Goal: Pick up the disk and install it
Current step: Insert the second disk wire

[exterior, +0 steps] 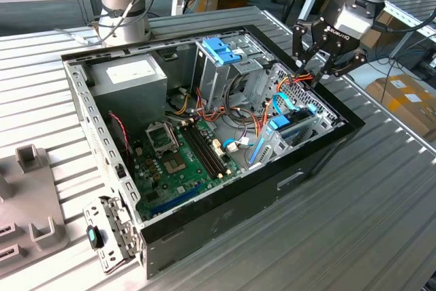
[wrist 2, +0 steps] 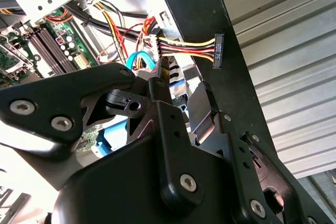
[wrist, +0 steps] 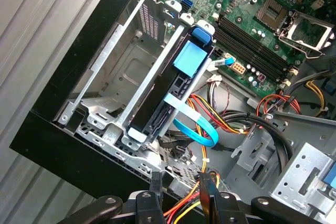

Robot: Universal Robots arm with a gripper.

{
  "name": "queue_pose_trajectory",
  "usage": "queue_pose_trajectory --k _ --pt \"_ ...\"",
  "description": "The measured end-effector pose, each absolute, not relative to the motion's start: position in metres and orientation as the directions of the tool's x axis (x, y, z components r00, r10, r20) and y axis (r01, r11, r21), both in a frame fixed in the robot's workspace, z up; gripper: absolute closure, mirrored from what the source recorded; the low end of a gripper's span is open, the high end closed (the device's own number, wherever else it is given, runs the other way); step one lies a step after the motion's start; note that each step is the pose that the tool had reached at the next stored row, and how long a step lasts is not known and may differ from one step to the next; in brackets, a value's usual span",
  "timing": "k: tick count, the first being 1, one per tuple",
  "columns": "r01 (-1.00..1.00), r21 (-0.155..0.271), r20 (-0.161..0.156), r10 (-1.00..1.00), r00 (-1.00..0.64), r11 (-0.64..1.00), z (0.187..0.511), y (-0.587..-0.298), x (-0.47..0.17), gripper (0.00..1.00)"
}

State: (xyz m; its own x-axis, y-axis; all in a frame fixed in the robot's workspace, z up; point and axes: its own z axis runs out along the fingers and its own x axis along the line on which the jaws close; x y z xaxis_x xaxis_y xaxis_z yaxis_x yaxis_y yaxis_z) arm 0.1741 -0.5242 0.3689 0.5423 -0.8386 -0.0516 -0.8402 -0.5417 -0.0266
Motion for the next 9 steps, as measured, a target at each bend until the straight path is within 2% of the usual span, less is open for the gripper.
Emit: queue_pose_trajectory --k 9 --pt "-0.840 -0.027 -0.051 -0.838 0.543 -0.542 0.3690 -0.5166 0.1768 0.58"
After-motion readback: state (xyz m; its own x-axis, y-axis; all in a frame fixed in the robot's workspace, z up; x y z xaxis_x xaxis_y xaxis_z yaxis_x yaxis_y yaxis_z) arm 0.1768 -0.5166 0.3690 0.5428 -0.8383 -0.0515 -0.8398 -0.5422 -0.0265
